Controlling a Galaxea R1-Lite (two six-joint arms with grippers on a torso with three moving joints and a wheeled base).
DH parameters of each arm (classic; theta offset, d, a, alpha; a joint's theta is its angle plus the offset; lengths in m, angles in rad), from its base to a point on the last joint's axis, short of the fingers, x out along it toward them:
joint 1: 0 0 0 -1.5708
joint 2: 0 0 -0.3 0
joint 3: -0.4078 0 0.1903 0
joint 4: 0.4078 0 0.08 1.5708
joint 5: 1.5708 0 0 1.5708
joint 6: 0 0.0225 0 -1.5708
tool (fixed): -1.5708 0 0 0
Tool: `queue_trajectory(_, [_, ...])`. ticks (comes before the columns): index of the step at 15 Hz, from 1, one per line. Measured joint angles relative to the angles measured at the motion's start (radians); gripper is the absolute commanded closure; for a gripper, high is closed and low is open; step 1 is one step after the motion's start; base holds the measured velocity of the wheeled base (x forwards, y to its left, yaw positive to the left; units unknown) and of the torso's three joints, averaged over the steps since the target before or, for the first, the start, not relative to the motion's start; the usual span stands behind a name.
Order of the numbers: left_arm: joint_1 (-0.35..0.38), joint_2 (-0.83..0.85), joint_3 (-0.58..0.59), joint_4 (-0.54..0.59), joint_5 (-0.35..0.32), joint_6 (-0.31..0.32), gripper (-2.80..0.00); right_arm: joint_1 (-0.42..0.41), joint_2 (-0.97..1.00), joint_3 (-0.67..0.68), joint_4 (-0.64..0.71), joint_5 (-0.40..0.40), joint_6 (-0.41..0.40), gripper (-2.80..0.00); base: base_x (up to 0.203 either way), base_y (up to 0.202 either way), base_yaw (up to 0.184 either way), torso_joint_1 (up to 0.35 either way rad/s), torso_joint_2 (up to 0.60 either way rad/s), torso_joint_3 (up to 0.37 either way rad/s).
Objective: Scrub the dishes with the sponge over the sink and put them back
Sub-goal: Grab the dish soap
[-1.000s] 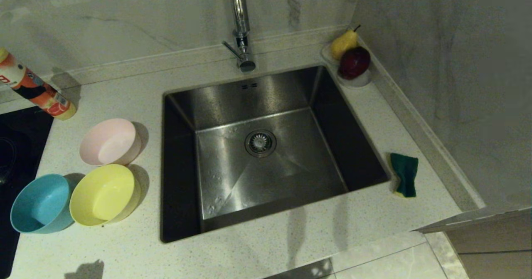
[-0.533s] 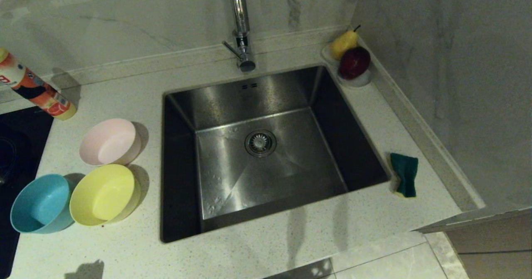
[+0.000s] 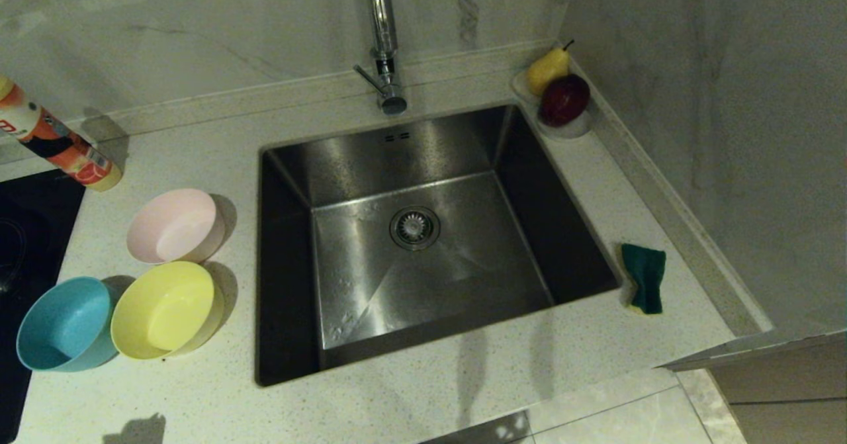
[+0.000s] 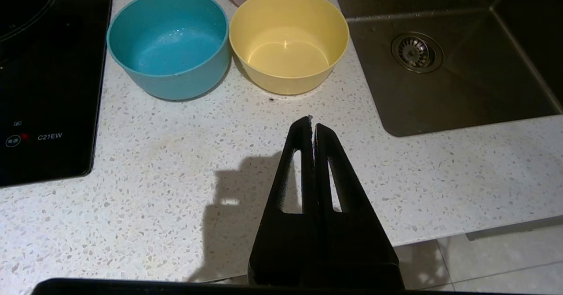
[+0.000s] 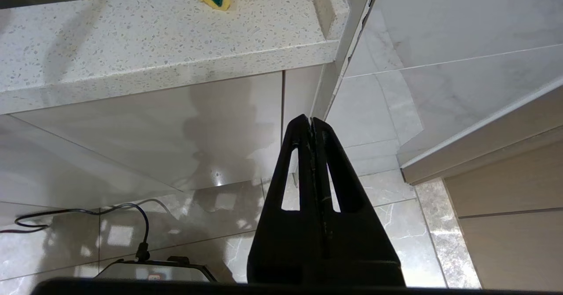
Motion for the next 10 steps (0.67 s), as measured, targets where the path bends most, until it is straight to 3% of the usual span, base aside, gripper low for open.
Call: queue_trajectory(10, [0.001, 0.006, -0.020, 0.025, 0.010, 0.015, 0.00, 0.000, 0.000, 0.000, -0.001, 0.000, 0.000, 0.00, 0.000, 0.000, 0.000, 0.000, 0.00, 0.000])
